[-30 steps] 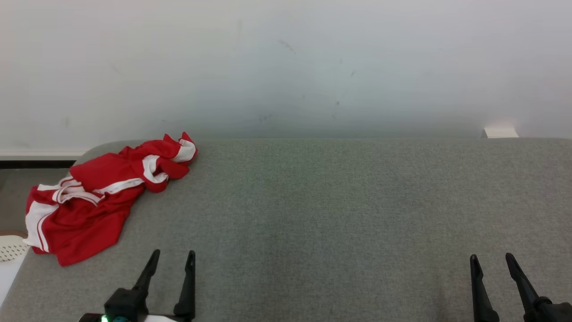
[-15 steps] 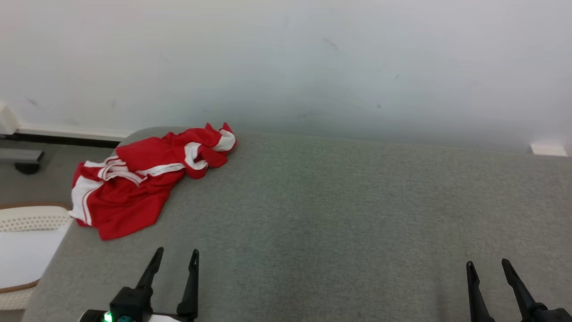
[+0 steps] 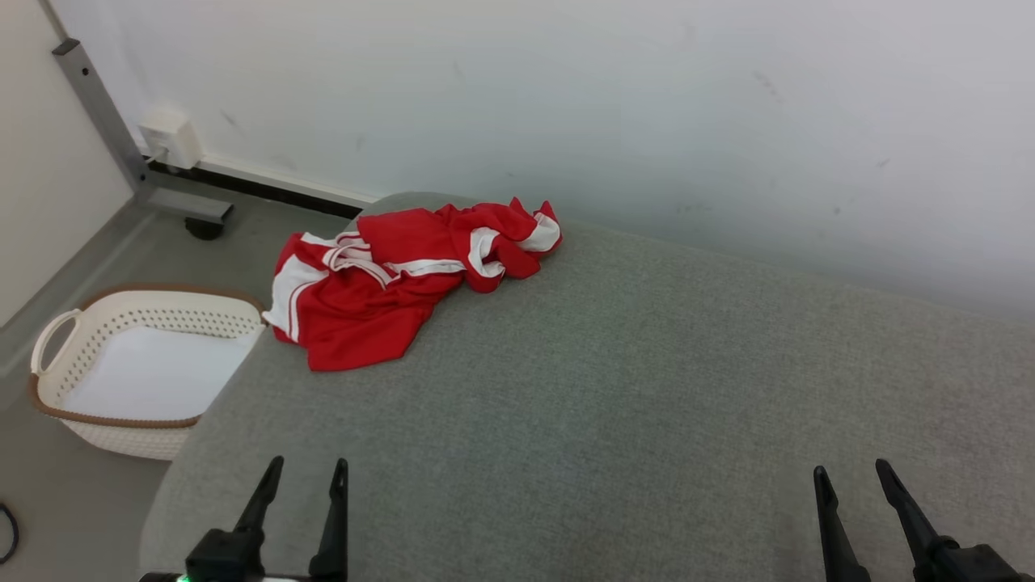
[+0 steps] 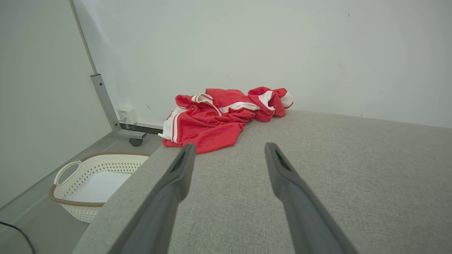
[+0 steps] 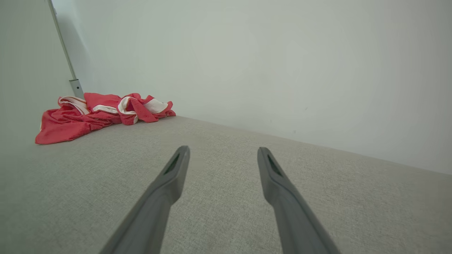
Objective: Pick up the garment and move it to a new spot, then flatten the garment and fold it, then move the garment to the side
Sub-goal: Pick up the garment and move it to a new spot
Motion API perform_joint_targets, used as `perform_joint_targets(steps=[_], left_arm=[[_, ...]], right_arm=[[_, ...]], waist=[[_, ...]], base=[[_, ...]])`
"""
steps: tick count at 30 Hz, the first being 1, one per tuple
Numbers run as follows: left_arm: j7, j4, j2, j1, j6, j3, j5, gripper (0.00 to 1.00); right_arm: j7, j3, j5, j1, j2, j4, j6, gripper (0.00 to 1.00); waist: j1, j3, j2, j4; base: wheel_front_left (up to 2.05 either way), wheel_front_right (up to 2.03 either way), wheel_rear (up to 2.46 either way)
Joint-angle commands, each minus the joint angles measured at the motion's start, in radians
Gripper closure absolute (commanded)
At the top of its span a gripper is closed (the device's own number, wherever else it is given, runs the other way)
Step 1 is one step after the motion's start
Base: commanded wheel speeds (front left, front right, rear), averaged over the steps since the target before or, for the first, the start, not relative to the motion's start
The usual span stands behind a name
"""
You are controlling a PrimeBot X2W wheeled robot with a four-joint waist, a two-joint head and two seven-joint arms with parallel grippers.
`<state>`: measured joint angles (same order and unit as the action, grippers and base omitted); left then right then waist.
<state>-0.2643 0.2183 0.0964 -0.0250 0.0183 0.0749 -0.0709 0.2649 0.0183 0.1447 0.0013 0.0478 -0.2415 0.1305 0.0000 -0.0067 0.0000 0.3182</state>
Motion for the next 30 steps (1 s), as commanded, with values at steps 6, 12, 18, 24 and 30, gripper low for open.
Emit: perform_joint_targets(steps=[6,12,18,24,30], left_arm=[[-0.001,-0.012,-0.003,-0.034,-0.014,-0.014,-0.005,0.00],[-0.001,0.027,0.031,-0.183,-0.077,-0.021,-0.033,0.00],[0.038,0.122,0.107,-0.430,-0.129,-0.005,-0.065,0.00],[0.140,0.190,0.190,-0.684,-0.146,0.022,-0.168,0.00],[0.189,0.306,0.295,-0.887,-0.146,0.096,-0.264,0.00]], right_arm=[[-0.002,0.011,-0.019,-0.042,0.005,0.006,0.000,0.00],[-0.017,-0.007,-0.052,-0.092,0.013,0.038,0.000,0.00],[-0.040,-0.018,-0.077,-0.160,0.041,0.095,0.001,0.00],[-0.084,-0.025,-0.092,-0.228,0.088,0.182,0.000,0.00],[-0.145,-0.034,-0.106,-0.269,0.152,0.298,0.000,0.00]], waist=[[0.0000,0.059,0.0000,0.001],[0.0000,0.180,0.0000,-0.034],[0.0000,0.331,0.0000,-0.063],[0.0000,0.476,0.0000,-0.085],[0.0000,0.590,0.0000,-0.103]], base=[[0.00,0.00,0.00],[0.00,0.00,0.00],[0.00,0.00,0.00],[0.00,0.00,0.00],[0.00,0.00,0.00]])
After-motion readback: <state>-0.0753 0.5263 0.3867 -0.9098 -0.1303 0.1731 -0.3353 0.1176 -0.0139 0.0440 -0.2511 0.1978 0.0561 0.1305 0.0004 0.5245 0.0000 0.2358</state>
